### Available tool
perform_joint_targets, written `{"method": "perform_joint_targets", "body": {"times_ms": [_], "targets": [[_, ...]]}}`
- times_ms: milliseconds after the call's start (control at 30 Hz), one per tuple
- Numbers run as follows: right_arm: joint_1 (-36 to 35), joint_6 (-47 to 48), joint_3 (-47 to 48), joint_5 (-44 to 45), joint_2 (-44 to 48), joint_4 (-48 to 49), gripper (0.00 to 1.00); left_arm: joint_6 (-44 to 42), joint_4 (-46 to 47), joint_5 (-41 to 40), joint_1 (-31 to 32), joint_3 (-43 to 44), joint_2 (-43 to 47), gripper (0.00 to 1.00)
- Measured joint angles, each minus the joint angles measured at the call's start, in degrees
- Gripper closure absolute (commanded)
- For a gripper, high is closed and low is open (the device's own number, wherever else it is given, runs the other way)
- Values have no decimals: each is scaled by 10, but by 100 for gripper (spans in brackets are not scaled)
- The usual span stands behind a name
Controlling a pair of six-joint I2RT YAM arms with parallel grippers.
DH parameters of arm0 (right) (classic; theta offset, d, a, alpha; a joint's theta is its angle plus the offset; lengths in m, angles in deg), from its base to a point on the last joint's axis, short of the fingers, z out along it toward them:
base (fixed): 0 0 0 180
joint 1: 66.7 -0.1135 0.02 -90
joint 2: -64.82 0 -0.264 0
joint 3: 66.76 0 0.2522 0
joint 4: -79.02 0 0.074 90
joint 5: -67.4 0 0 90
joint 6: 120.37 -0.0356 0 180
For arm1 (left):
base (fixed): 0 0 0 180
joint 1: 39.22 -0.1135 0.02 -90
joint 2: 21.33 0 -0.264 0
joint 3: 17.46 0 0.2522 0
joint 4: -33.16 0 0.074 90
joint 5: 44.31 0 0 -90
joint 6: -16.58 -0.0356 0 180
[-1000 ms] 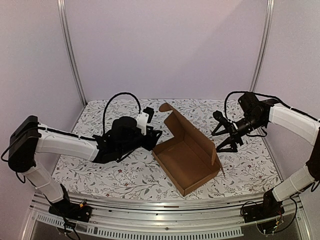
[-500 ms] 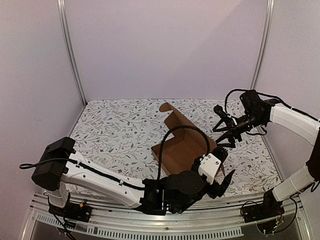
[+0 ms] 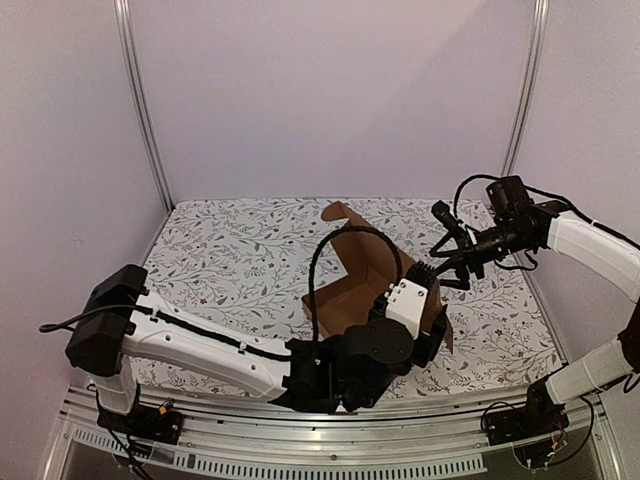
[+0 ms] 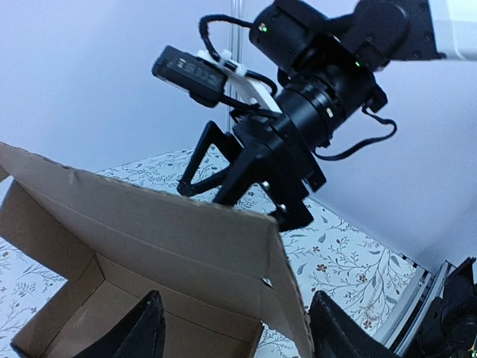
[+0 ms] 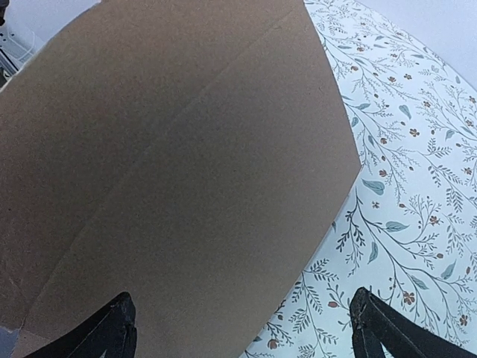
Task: Fold the paper box
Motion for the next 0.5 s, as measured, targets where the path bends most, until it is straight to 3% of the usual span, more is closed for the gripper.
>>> {"method": "perform_joint_targets", "body": {"times_ms": [300,500], "targets": [[1,-10,-7,-2,0,1,1,-28,-12,62,-79,-24,80,45],[4,-14,-7,-17,-2,0,1,-53,-43,171,-143,-65,127,43]]}}
